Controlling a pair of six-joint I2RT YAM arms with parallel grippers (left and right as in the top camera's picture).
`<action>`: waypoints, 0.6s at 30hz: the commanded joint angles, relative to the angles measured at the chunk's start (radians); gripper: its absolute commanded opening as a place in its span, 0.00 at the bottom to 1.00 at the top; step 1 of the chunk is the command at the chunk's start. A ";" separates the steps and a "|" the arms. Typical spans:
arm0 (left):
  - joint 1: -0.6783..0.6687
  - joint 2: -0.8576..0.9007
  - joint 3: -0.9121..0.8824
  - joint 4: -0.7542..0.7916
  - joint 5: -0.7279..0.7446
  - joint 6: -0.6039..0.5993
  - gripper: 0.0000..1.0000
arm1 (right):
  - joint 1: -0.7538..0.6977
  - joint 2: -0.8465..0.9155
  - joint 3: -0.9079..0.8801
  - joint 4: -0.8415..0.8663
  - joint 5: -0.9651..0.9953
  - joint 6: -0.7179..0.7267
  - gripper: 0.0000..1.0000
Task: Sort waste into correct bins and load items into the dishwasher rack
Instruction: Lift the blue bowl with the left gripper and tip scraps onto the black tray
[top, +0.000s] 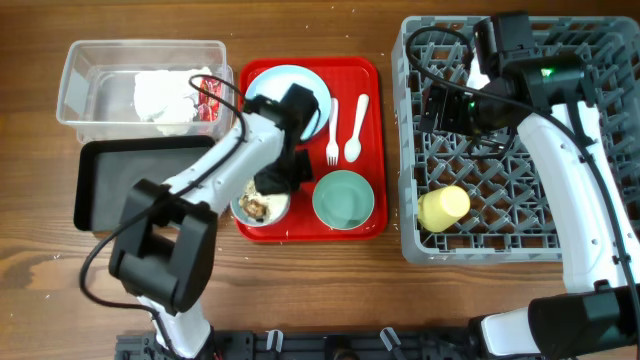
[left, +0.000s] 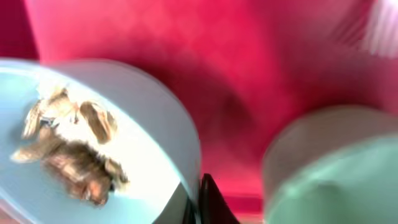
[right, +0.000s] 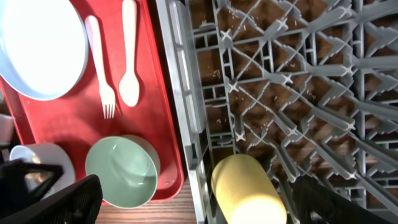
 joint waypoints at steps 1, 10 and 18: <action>0.103 -0.154 0.147 -0.037 0.123 0.143 0.04 | -0.003 -0.005 0.016 0.004 0.002 -0.016 0.99; 0.778 -0.222 0.061 -0.128 0.647 0.603 0.04 | -0.003 -0.005 0.016 0.019 0.000 -0.015 0.99; 1.078 -0.067 -0.169 0.070 1.109 0.695 0.04 | -0.003 -0.005 0.016 0.019 -0.007 -0.016 0.99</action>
